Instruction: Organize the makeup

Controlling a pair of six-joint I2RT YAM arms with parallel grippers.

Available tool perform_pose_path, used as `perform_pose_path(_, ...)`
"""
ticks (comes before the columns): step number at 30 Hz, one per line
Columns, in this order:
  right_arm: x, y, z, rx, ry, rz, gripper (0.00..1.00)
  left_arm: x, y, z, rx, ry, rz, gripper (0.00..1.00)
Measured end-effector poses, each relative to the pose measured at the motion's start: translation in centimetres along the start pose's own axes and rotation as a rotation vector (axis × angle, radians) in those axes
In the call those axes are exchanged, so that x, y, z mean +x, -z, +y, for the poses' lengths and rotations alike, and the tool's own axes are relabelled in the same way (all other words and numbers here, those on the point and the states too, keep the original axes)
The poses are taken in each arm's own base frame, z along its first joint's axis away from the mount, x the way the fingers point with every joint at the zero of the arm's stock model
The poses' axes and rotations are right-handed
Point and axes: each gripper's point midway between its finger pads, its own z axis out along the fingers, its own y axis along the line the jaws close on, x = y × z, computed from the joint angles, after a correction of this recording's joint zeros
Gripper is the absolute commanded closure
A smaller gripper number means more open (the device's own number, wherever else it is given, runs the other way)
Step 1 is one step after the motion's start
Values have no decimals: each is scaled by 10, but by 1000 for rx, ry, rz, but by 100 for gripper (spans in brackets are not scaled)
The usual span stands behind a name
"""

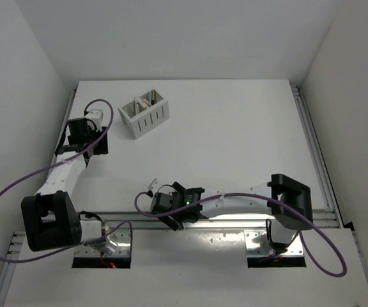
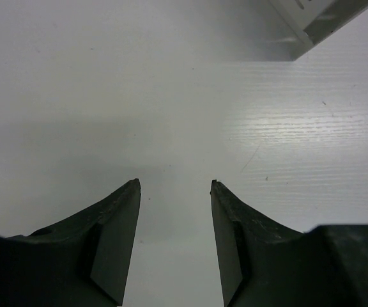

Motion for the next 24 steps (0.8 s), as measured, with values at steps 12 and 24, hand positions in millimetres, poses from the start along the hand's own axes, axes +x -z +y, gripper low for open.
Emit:
perform_pose_path(12, 11, -54, -4, 52, -123, 60, 41, -10, 6, -7, -23, -37, -49, 46)
perform_pose_path(24, 17, -71, -4, 63, -172, 85, 100, -5, 5, -8, -35, -61, -43, 46)
